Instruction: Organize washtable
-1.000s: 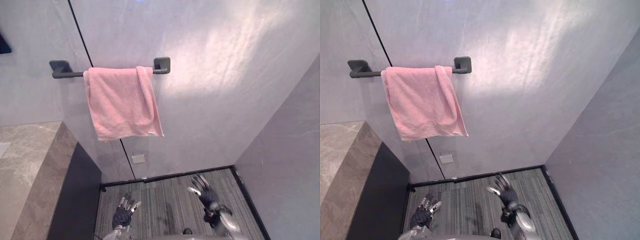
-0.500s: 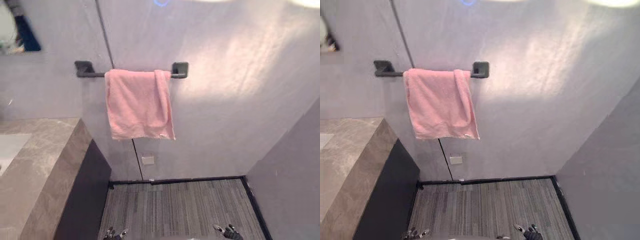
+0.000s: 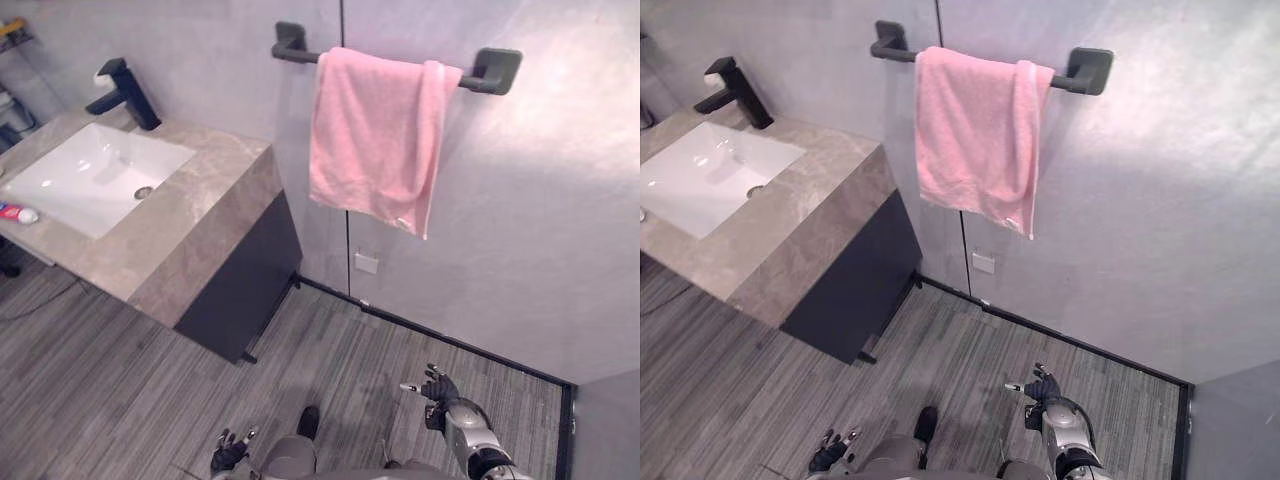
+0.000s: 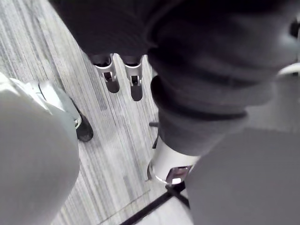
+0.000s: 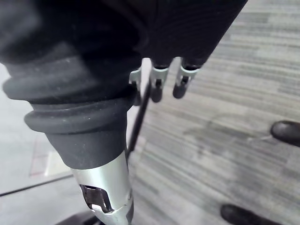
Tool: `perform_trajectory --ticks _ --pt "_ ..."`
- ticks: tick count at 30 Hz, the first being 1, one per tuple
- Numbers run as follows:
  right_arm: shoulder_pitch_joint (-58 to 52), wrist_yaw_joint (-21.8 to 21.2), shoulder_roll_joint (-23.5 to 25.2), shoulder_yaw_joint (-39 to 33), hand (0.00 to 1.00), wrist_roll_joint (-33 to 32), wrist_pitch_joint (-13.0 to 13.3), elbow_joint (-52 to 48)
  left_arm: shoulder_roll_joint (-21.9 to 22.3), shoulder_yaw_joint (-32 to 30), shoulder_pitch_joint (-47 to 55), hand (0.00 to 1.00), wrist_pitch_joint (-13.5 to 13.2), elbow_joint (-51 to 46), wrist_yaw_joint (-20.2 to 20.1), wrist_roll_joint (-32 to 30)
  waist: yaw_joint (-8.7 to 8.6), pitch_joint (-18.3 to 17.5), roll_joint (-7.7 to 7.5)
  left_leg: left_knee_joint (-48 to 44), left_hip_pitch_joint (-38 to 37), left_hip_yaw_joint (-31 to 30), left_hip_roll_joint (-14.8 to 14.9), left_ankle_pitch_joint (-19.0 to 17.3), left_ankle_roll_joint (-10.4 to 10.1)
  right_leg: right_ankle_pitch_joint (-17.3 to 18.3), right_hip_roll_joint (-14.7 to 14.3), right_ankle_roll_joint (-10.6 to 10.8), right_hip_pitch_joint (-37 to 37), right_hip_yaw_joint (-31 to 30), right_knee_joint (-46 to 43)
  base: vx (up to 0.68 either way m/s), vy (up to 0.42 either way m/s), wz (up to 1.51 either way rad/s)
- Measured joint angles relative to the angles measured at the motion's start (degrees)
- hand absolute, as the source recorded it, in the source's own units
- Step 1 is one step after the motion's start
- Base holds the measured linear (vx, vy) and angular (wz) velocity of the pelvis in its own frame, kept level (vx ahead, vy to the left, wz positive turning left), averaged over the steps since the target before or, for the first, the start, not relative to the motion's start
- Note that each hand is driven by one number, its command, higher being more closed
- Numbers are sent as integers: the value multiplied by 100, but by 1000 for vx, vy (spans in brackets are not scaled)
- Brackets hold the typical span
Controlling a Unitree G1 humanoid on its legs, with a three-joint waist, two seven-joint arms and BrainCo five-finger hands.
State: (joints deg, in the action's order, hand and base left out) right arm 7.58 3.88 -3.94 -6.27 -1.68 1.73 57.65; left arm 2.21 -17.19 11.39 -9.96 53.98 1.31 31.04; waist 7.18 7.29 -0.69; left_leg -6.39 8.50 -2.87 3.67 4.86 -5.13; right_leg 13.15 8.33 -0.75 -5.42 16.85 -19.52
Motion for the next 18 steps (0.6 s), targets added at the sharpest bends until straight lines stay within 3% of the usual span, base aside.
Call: perform_trajectory --ticks 2,3,4,6,7,8,9,10,11,12,14,15,16,17,18 --pt "-124 56 -24 -252 0 -50 29 45 56 -289 59 0 6 14 -4 59 -26 -29 -37 -815 17 644 245 -619 181 -325 82 37 24 354 321 -95 75 68" --pt "-198 86 -47 -298 0 -49 28 55 71 -336 71 0 13 13 -4 58 -29 -43 -11 -1010 18 795 360 -727 212 -380 92 60 17 473 345 -96 150 93" --pt "-364 97 -138 -397 0 -26 21 60 99 -362 90 0 26 16 -5 49 -66 -76 115 -1079 103 1007 487 -764 127 -429 93 97 4 729 273 -111 137 118" --pt "-534 76 -138 -436 0 121 7 85 22 -293 143 0 8 -14 -4 25 -186 -58 153 -511 225 698 316 -487 -50 -323 -336 59 -75 681 552 -179 39 162" --pt "-703 78 -44 -467 0 195 48 215 -173 -335 81 0 23 92 6 10 -455 -212 -105 166 -9 529 211 -349 133 -717 -340 -180 69 959 1276 -191 -48 183" --pt "-753 99 -35 -521 0 226 55 228 -220 -294 30 0 84 155 17 -26 -462 -171 -143 -720 0 1060 355 -953 342 -882 -170 -149 144 1316 1312 -174 3 203" --pt "-862 96 -57 -537 0 232 57 176 -178 -255 95 0 75 44 20 -28 -517 -170 -160 -1375 -184 1506 611 -1091 275 -896 90 -128 162 1585 1085 -89 100 140" --pt "-946 93 -92 -592 0 234 58 163 -159 -163 120 0 72 1 13 -37 -589 -186 -128 -1458 -322 1695 779 -1015 241 -895 230 -127 153 1784 951 -109 218 154" --pt "-1047 93 -166 -654 0 252 57 160 -136 -5 133 0 62 -64 11 -85 -696 -219 -45 -1391 -409 1754 904 -791 -25 -887 458 -113 122 2072 739 -177 335 196" --pt "-1150 87 -251 -718 0 304 34 184 -134 412 164 0 37 -426 13 -93 -733 -202 165 -922 -379 1709 508 -690 -100 -756 666 84 2 2223 561 -196 296 194" --pt "-1192 87 -270 -712 0 348 29 258 -157 668 145 0 -9 -534 12 -96 -779 -324 203 -237 -426 1459 285 -636 -28 -961 590 83 55 2315 989 -161 117 138" --pt "-1163 92 -294 -717 0 349 32 257 -172 789 151 0 -11 -578 4 -98 -767 -369 295 68 -453 1338 227 -610 11 -1089 640 134 41 2489 1027 -104 230 105" --pt "-1037 92 -315 -724 0 347 41 263 -134 978 137 0 6 -619 -10 -125 -772 -304 381 355 -446 1304 159 -715 35 -1152 796 237 -12 2728 883 -79 327 90" --pt "-967 95 -326 -744 0 346 37 271 -101 1164 132 0 64 -615 -16 -156 -797 -287 452 483 -478 1338 38 -669 195 -1144 1012 251 -7 2875 606 -99 383 82" --pt "-956 94 -265 -743 0 344 38 266 -133 1228 141 0 67 -661 -30 -174 -802 -273 402 501 -516 1331 -72 -593 212 -1151 1134 259 26 2924 493 -114 272 69"
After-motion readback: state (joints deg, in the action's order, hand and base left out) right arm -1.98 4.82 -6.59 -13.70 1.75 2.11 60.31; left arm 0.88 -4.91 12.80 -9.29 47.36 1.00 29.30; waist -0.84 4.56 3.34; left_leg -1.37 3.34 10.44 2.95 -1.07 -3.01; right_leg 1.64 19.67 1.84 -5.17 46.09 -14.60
